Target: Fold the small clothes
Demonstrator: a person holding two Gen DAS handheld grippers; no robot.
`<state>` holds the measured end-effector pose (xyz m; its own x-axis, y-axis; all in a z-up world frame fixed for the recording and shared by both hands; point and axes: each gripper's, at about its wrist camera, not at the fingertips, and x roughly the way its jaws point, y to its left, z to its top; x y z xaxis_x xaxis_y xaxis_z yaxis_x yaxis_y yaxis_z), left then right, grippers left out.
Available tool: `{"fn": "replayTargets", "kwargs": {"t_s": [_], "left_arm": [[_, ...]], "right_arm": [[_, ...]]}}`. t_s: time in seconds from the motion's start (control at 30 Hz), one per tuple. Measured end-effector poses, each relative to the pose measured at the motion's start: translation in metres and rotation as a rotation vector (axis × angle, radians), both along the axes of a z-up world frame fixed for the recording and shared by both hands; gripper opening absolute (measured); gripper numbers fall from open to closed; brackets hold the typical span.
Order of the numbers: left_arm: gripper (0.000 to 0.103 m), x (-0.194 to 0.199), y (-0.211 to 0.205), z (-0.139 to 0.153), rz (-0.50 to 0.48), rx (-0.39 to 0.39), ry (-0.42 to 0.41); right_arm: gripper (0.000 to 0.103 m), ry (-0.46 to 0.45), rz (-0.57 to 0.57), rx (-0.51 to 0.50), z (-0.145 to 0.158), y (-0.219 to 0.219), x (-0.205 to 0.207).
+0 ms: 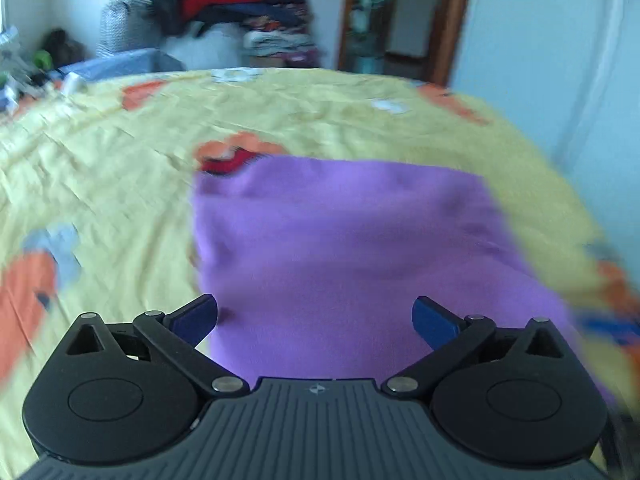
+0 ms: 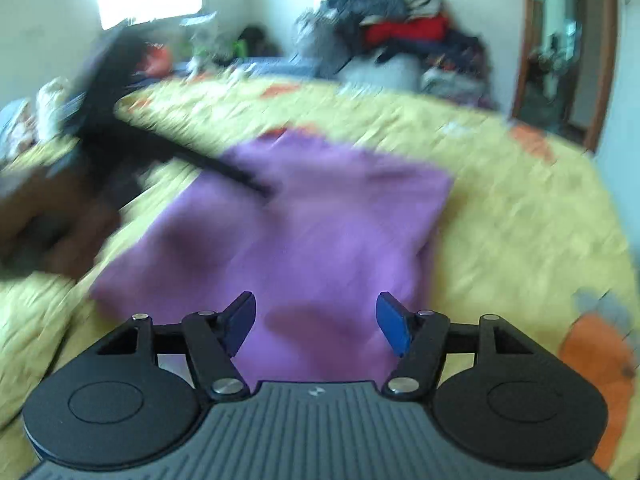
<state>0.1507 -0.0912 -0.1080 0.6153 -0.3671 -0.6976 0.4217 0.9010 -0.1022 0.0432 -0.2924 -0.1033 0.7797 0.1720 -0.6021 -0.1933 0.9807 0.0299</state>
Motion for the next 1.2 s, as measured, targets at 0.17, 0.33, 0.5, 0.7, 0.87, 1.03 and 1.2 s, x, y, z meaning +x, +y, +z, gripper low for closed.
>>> {"fn": "replayTargets", "kwargs": {"t_s": [0.17,0.33,0.5,0.7,0.87,1.03,1.2], "left_arm": [[0.102,-0.056,0.005,-0.018,-0.025,0.046,-0.027],[0.103,-0.075,0.021,-0.037,-0.015,0.049,-0.025],[0.103,-0.088,0.025,-0.04,-0.005,0.055,-0.066],[0.103,-0.095,0.036,-0.028,0.034,0.04,-0.007],[0.103,-0.114,0.041,-0.013,0.101,0.012,0.014],[0.103,-0.109,0.026,-0.002,0.093,-0.004,0.008],[0.103,-0.091,-0.003,-0.019,0.046,0.068,0.066]], "right_arm": [[0.066,-0.027,-0.138,-0.082,-0.004,-0.024,0.059],[0.066,-0.026,-0.119,-0.191,-0.02,-0.03,0.105],[0.075,-0.015,-0.133,-0.288,-0.027,-0.042,0.139],[0.076,-0.035,-0.149,-0.156,0.0,-0.05,0.095],[0.093,-0.004,-0.083,-0.008,0.005,-0.028,0.011],[0.094,0.062,-0.061,-0.064,-0.018,-0.001,-0.038],[0.094,0.051,-0.069,-0.107,-0.02,0.009,-0.055]]}}
